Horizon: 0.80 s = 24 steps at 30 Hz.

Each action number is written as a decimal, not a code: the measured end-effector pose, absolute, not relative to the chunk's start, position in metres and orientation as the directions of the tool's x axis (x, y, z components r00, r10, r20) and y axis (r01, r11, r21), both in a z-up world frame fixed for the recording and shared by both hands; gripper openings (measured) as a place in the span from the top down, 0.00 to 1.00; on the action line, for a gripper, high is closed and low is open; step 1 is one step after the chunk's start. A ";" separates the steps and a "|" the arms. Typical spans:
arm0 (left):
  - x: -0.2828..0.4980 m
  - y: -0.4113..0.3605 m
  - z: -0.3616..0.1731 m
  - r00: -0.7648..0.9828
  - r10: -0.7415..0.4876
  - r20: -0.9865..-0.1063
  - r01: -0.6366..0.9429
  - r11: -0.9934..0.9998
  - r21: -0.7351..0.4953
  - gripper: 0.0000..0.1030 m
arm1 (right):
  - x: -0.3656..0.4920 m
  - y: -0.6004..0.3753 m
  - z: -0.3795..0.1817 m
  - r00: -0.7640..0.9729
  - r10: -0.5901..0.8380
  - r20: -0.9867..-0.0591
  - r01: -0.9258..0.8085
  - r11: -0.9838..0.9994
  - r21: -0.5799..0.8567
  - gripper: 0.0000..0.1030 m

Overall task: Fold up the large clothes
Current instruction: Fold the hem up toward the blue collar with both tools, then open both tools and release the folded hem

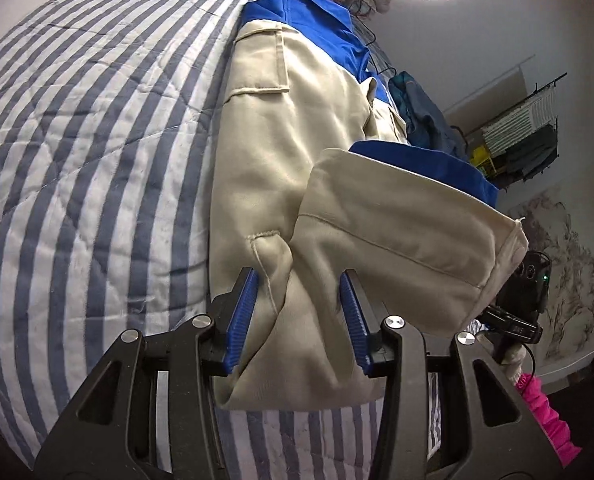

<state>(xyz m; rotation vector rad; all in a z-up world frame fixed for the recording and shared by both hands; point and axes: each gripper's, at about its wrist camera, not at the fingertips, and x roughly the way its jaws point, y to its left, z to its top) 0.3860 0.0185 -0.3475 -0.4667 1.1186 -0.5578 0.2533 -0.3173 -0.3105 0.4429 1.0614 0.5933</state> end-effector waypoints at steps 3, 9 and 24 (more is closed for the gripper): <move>0.387 0.015 -0.346 0.331 -0.637 -0.696 0.195 0.768 -0.611 0.58 | 0.256 -0.309 -0.310 0.341 0.655 -0.675 -0.261 0.755 0.601 0.61; 0.387 0.017 -0.342 0.354 -0.646 -0.676 0.195 0.758 -0.622 0.58 | 0.265 -0.306 -0.320 0.339 0.663 -0.668 -0.240 0.747 0.620 0.61; 0.410 0.015 -0.362 0.303 -0.703 -0.643 0.185 0.705 -0.684 0.65 | 0.263 -0.319 -0.325 0.320 0.713 -0.624 -0.233 0.697 0.678 0.50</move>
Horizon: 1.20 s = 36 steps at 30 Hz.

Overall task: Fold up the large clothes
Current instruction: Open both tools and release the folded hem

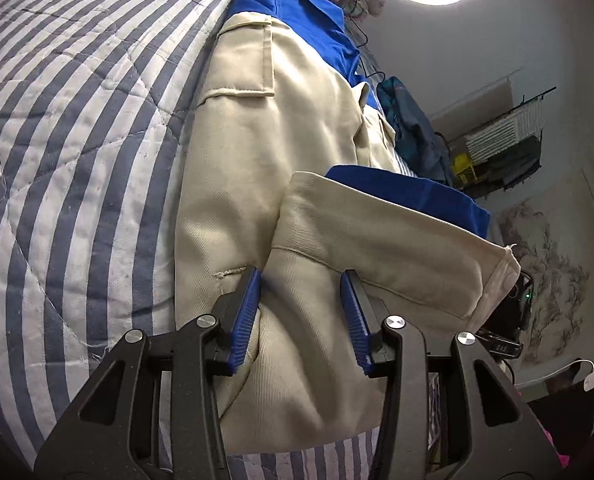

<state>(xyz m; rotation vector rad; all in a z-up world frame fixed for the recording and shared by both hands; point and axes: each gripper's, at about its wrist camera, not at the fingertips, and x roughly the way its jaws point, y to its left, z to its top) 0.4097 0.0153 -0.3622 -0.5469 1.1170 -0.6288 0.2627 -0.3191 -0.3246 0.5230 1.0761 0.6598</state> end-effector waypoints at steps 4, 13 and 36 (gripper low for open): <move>0.399 0.009 -0.355 0.333 -0.678 -0.655 0.199 0.730 -0.654 0.87 | 0.260 -0.324 -0.325 0.329 0.706 -0.627 -0.226 0.703 0.674 0.72; 0.367 0.022 -0.318 0.540 -0.508 -0.671 0.170 0.847 -0.504 0.93 | 0.219 -0.338 -0.286 0.417 0.692 -0.589 -0.245 0.710 0.660 0.91; 0.361 -0.011 -0.313 0.574 -0.391 -0.720 0.195 0.919 -0.344 0.81 | 0.255 -0.341 -0.278 0.512 0.428 -0.745 -0.108 0.892 0.439 0.62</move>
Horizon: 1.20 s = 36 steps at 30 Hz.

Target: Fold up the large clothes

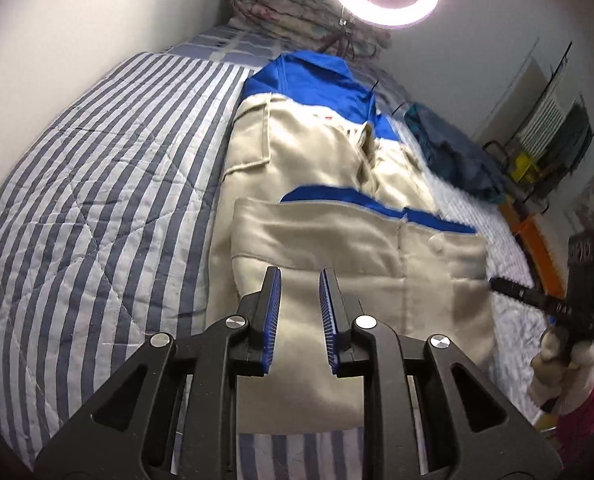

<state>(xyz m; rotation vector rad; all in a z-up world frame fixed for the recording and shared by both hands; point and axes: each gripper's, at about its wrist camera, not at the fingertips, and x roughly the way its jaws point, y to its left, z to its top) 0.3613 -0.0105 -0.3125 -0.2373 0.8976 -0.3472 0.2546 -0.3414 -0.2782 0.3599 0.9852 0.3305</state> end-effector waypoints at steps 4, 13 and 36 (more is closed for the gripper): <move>0.366 -0.008 -0.331 0.543 -0.363 -0.757 0.171 0.930 -0.324 0.84 | 0.273 -0.344 -0.290 0.515 0.476 -0.713 -0.075 0.853 0.516 0.68; 0.359 -0.013 -0.342 0.580 -0.286 -0.763 0.181 0.958 -0.221 0.87 | 0.301 -0.306 -0.280 0.520 0.359 -0.775 -0.153 0.932 0.329 0.74; 0.395 -0.020 -0.341 0.548 -0.329 -0.769 0.191 0.944 -0.268 0.90 | 0.222 -0.305 -0.285 0.403 0.326 -0.855 -0.133 0.945 0.297 0.88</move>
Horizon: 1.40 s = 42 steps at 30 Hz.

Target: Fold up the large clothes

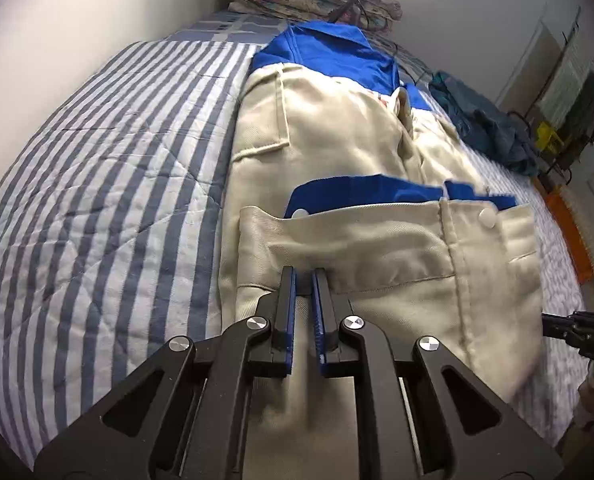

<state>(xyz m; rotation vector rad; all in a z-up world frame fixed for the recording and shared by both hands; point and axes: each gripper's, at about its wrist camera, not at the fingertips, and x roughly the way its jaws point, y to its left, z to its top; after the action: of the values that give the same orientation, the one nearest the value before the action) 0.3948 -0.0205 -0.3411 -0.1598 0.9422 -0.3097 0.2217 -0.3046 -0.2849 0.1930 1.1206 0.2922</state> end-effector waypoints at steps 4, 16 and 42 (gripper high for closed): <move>0.378 -0.003 -0.311 0.563 -0.378 -0.735 0.178 0.924 -0.339 0.90 | 0.205 -0.297 -0.238 0.511 0.270 -0.816 -0.149 0.963 0.226 0.66; 0.286 0.047 -0.156 0.694 -0.379 -0.613 0.246 0.924 -0.293 0.90 | 0.109 -0.263 -0.103 0.700 0.151 -0.698 -0.155 0.986 0.059 0.38; 0.338 0.034 0.011 0.778 -0.380 -0.501 0.288 0.924 -0.252 0.65 | 0.182 -0.277 0.041 0.847 -0.054 -0.528 -0.018 0.991 -0.129 0.17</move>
<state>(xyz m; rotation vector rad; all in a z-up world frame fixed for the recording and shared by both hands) 0.3384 0.0339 0.0109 -0.1654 0.5752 -0.3631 0.1817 -0.2769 0.0415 -0.1309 0.5598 -0.0190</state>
